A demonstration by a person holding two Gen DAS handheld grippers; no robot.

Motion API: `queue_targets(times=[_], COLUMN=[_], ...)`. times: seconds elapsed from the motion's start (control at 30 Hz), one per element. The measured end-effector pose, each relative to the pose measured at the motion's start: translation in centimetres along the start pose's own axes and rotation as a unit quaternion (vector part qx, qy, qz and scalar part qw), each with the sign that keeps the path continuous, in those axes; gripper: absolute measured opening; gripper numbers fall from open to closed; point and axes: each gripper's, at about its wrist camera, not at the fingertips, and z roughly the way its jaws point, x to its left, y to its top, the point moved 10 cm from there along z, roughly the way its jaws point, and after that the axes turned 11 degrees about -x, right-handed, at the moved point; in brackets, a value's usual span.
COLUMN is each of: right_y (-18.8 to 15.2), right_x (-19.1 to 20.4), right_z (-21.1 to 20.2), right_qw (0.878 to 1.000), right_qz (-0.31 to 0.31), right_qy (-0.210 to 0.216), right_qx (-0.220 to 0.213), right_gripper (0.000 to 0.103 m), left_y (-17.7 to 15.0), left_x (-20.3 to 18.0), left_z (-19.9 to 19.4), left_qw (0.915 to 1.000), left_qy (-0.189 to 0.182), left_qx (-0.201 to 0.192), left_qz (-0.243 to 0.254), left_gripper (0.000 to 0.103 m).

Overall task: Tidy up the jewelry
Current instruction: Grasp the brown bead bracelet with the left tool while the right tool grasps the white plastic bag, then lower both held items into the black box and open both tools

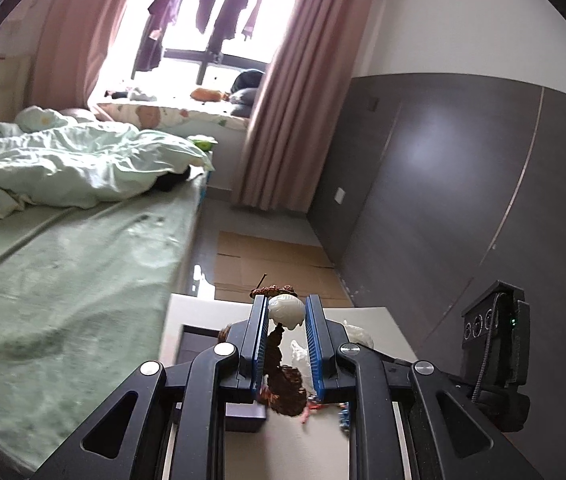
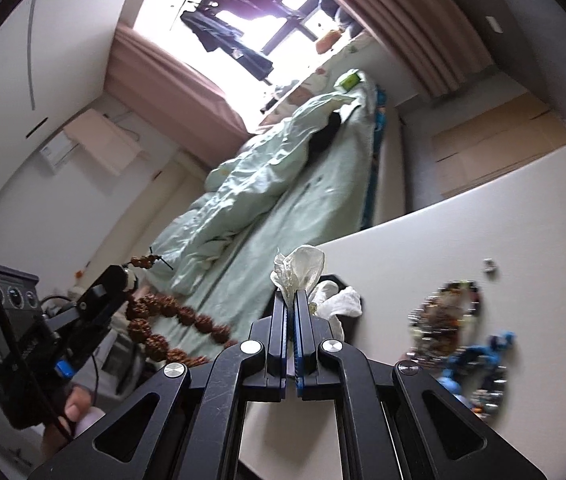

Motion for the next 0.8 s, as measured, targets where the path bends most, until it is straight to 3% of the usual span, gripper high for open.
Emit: queue_targets(times=[0.33, 0.5, 0.53, 0.57, 0.63, 0.8], right_y=[-2.1, -3.3, -3.8, -4.4, -4.9, -4.1], right_x=[2.6, 2.5, 2.6, 2.2, 1.3, 0.2], right_z=[4.9, 7.7, 8.2, 8.9, 9.2, 7.3], right_qw=[0.999, 0.998, 0.997, 0.996, 0.996, 0.996], right_qz=[0.019, 0.029, 0.027, 0.028, 0.031, 0.018], right_qy=[0.037, 0.026, 0.023, 0.013, -0.012, -0.041], right_qx=[0.021, 0.05, 0.064, 0.079, 0.086, 0.072], right_gripper=[0.004, 0.007, 0.018, 0.04, 0.056, 0.057], left_y=[0.3, -0.1, -0.1, -0.2, -0.4, -1.0], left_x=[3.2, 4.4, 4.5, 4.6, 4.9, 5.3], left_z=[0.0, 0.3, 0.3, 0.4, 0.6, 1.5], left_qw=[0.9997, 0.9995, 0.9995, 0.9994, 0.9993, 0.9991], left_qy=[0.023, 0.029, 0.031, 0.032, 0.033, 0.033], left_qx=[-0.003, 0.003, 0.004, 0.005, 0.008, 0.017], left_qz=[-0.009, -0.011, -0.011, -0.01, -0.012, -0.019], left_gripper=[0.02, 0.02, 0.02, 0.02, 0.02, 0.02])
